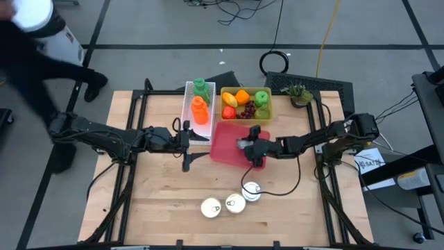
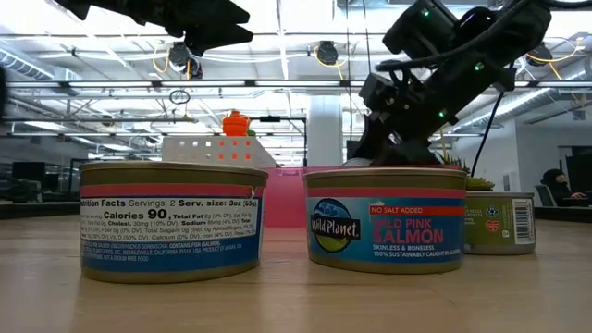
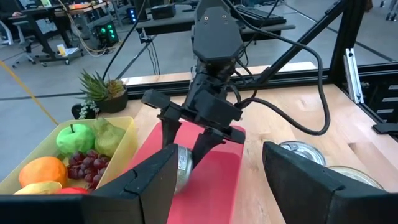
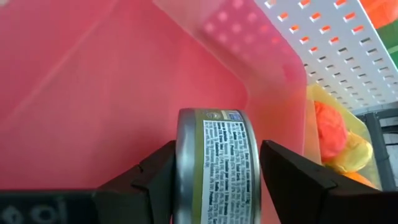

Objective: Pick & Place Food Item
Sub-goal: Put the right green tuna can into the red bin, then adjust the red bin

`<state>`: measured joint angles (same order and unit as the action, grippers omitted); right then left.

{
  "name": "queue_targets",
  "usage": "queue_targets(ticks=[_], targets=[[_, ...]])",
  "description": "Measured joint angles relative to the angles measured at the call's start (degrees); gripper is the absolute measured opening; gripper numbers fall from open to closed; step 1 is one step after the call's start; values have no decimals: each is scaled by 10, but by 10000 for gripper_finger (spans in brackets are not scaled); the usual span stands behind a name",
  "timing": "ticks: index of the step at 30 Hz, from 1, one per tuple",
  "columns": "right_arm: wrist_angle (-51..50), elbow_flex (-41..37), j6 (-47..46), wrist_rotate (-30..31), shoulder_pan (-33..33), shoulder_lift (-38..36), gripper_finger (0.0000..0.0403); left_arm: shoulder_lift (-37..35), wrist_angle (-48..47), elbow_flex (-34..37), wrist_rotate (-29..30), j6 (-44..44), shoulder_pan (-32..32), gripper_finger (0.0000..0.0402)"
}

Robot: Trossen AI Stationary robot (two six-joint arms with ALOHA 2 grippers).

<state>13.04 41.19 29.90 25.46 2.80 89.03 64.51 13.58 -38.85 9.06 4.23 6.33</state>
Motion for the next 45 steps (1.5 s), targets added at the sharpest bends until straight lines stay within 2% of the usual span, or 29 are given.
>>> queue_targets(ticks=[4, 9, 13, 19, 24, 29, 30, 32, 35, 39, 42, 45], targets=[[-5, 1, -26, 0, 3, -7, 223, 0, 0, 0, 0, 0, 0, 243], [-17, 1, -52, 3, 3, -18, 264, 0, 0, 0, 0, 0, 0, 243], [-29, 0, -61, 30, 8, -35, 293, 0, 0, 0, 0, 0, 0, 243], [-45, 1, -118, 26, 19, -79, 306, 0, 0, 0, 0, 0, 0, 243], [-95, 1, -246, -29, 30, -129, 300, 0, 0, 0, 0, 0, 0, 243], [-112, 1, -429, -173, 57, -163, 289, 0, 1, 0, 0, 0, 0, 243], [-109, 1, -449, -196, 70, -163, 286, 0, 0, 0, 0, 0, 0, 243], [-100, 1, -468, -200, 108, -153, 277, 0, 0, 0, 0, 0, 0, 243], [-81, 1, -472, -123, 170, -120, 252, 0, 0, 0, 0, 0, 0, 243], [-65, 1, -494, -17, 230, -68, 196, 0, 0, 0, 0, 0, 0, 243], [-69, 1, -528, 14, 251, -35, 145, 0, 0, 0, 0, 0, 0, 243], [-89, 1, -564, 16, 253, -15, 94, 0, 0, 0, 0, 0, 0, 243]])
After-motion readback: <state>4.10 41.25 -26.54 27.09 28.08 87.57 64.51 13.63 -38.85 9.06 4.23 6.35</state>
